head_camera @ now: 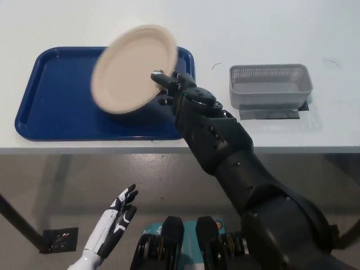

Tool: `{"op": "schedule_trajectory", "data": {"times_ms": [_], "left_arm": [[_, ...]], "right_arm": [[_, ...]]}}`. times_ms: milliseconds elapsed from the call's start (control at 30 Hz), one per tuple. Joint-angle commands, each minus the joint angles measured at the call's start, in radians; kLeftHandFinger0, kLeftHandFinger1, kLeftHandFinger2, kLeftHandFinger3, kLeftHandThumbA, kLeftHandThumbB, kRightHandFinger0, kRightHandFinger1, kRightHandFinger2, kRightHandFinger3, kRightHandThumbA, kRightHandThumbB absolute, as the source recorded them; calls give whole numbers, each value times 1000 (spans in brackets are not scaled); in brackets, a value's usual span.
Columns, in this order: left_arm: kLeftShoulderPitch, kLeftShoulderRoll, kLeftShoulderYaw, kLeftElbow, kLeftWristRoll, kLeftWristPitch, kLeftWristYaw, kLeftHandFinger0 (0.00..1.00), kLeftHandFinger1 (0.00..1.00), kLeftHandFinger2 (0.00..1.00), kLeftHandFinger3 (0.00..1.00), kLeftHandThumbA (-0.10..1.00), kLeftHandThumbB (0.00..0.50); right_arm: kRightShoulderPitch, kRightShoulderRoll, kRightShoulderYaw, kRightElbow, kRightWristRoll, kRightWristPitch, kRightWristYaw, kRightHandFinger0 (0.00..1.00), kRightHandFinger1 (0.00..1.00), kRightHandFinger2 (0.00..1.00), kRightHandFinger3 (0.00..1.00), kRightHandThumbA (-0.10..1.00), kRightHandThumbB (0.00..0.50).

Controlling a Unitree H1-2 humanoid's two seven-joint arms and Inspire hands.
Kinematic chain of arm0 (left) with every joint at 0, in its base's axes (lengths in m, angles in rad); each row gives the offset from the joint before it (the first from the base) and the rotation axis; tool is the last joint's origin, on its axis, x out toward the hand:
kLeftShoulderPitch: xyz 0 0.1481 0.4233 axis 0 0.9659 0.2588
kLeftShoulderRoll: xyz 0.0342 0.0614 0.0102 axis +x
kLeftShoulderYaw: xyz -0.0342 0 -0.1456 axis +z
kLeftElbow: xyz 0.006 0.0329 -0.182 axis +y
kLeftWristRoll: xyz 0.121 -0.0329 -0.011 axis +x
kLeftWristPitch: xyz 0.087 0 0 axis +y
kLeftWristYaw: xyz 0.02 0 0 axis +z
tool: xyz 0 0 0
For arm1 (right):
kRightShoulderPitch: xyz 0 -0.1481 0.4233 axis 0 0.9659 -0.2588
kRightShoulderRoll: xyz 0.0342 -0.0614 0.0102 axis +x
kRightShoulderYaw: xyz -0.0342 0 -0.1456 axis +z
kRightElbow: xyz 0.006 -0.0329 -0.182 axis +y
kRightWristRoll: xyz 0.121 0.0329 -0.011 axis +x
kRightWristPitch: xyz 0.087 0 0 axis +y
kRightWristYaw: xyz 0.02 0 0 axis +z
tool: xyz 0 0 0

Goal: Use the right hand to pick up a plate from a leveled surface and place it into a tray on the left side

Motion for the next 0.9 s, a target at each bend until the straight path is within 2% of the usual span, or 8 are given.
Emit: {"op": "schedule_trajectory", "data": {"times_ms": [0,233,467,633,667,733,767,867], "left_arm": [[-18,3,-4,-11,-7,1,-9,1000,1000,1000,1000,971,362],[-31,5,-14,-2,-9,-5,-21,1000,1000,1000,1000,953,357],[-43,0,-23,14,-3,-15,-22,1000,1000,1000,1000,943,354],[-36,-1,-29,12,-11,-11,-29,1000,1000,1000,1000,935,353],[-37,-1,-29,13,-12,-14,-28,1000,1000,1000,1000,940,352],[-53,6,-27,23,-9,-21,-28,1000,1000,1000,1000,946,343],[-57,6,-26,26,-6,-16,-27,1000,1000,1000,1000,952,352],[-64,6,-25,43,-11,-28,-27,1000,1000,1000,1000,947,357]], "right_arm": [[-103,12,2,39,-48,-24,226,1000,1000,1000,1000,896,291],[-109,-6,-5,42,-77,-25,290,1000,1000,1000,1000,1000,439],[-102,-30,-9,-13,-92,32,379,1000,1000,1000,1000,1000,479],[45,-61,29,-335,-131,134,339,1000,1000,1000,1000,1000,499],[68,-68,36,-388,-122,137,333,1000,1000,1000,1000,993,471],[159,-134,94,-632,-41,137,314,1000,1000,1000,1000,937,457],[188,-189,147,-727,0,137,333,1000,1000,1000,1000,993,462],[242,-315,234,-961,152,137,246,1000,1000,1000,1000,990,476]]}}
